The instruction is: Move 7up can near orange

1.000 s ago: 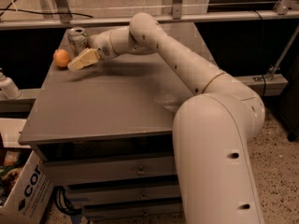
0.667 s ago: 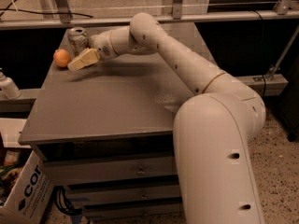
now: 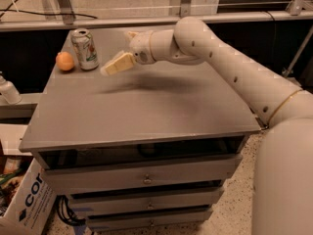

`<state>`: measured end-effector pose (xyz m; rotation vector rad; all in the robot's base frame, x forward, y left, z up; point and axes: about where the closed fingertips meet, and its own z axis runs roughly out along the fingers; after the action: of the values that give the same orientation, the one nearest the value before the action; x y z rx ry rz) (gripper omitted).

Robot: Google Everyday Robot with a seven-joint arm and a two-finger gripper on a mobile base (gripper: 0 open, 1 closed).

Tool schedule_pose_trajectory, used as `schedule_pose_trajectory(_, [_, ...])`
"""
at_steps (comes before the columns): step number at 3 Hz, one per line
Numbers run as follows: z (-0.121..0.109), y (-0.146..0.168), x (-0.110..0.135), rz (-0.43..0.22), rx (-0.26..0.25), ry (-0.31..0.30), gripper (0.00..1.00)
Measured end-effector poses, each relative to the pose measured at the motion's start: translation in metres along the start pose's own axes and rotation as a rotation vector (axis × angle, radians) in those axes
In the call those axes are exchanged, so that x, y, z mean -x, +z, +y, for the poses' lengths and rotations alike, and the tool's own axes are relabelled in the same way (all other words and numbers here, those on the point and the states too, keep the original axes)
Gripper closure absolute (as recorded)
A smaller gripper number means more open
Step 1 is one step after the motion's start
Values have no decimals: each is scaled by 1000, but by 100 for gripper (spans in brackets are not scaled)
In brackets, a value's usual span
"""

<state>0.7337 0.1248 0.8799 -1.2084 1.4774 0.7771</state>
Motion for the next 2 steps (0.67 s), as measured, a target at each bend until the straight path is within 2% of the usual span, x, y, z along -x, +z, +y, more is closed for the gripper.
schedule_pose_trajectory(1, [-6,-71,-7,-15,-75,-21,0])
schedule_pose_trajectory(2, [-6,-71,-7,-15,-75,-21,0])
